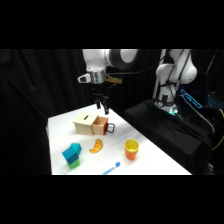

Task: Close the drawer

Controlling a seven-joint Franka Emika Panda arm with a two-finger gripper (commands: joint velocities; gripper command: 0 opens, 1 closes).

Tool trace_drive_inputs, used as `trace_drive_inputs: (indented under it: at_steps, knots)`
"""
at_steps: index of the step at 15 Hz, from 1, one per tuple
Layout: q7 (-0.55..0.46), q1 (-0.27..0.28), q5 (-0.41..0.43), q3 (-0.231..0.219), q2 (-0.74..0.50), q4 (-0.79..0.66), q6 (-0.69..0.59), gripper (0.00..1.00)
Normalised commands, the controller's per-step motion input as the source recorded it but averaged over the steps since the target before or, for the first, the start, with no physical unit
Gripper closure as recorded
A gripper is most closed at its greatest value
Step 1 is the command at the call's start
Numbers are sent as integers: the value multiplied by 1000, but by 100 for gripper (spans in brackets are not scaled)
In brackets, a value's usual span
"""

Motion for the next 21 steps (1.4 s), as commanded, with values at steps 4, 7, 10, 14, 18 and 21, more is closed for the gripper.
trace_drive_inputs:
  at_steps: [4,7,10,14,18,21]
  knots:
    - [67,-27,-9,26,-30,-48,29,0]
    - [237,-27,1,13,-151,-224,167,0]
    - [322,-19,0,8,-231,-349,276,0]
    - [314,1,8,19,-255,-389,312,0]
    - [349,21,36,30,-221,-365,343,0]
    - [427,24,13,18,-140,-309,389,0]
